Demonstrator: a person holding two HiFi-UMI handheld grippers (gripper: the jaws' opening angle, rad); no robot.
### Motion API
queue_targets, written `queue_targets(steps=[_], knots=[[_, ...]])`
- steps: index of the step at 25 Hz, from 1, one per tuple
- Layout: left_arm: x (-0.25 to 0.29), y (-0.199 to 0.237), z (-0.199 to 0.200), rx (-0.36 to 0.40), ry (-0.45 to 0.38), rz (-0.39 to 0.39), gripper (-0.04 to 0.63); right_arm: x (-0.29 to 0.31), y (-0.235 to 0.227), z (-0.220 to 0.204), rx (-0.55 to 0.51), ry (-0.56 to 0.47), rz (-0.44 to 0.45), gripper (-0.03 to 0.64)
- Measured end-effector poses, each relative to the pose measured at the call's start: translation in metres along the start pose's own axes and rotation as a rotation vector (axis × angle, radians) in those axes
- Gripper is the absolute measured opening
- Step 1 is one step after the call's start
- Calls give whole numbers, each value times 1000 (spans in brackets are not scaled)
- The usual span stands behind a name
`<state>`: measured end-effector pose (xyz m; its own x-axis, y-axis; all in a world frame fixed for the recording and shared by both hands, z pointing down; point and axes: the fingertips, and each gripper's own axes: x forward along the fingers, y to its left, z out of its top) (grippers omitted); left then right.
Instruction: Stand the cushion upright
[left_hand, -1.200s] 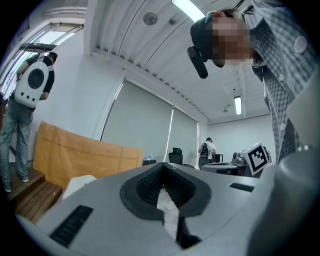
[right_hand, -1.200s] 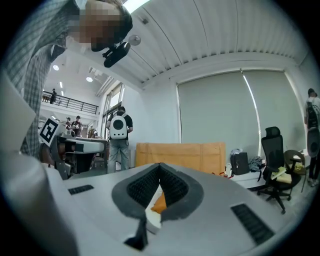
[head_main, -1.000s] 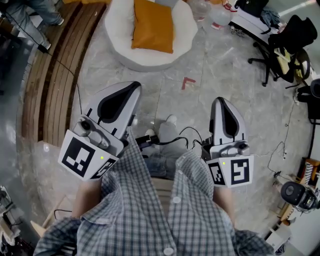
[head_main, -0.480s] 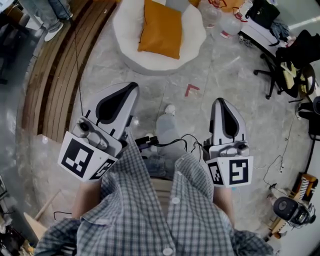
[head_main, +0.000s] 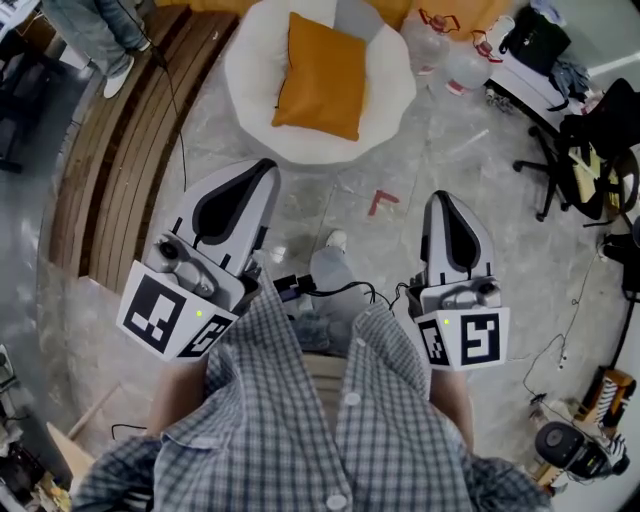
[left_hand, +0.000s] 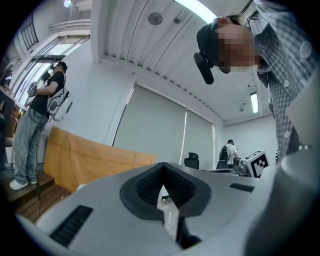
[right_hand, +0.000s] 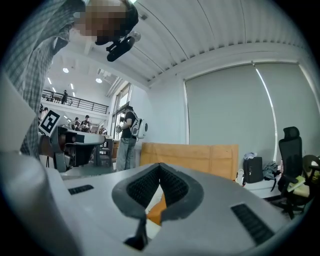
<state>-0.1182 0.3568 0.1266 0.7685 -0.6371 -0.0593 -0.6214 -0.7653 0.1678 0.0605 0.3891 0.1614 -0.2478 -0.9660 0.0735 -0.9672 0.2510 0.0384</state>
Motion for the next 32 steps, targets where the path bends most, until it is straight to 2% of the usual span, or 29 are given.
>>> queue_targets(steps=[11, 19, 32], knots=[[70, 17, 14, 47, -17, 68, 8, 58, -67, 12, -1, -34, 52, 6], [115, 34, 14, 53, -9, 124, 8, 97, -108, 8, 12, -24, 83, 6], [141, 42, 12, 67, 8, 136, 8, 116, -126, -2, 34, -16, 96, 6]])
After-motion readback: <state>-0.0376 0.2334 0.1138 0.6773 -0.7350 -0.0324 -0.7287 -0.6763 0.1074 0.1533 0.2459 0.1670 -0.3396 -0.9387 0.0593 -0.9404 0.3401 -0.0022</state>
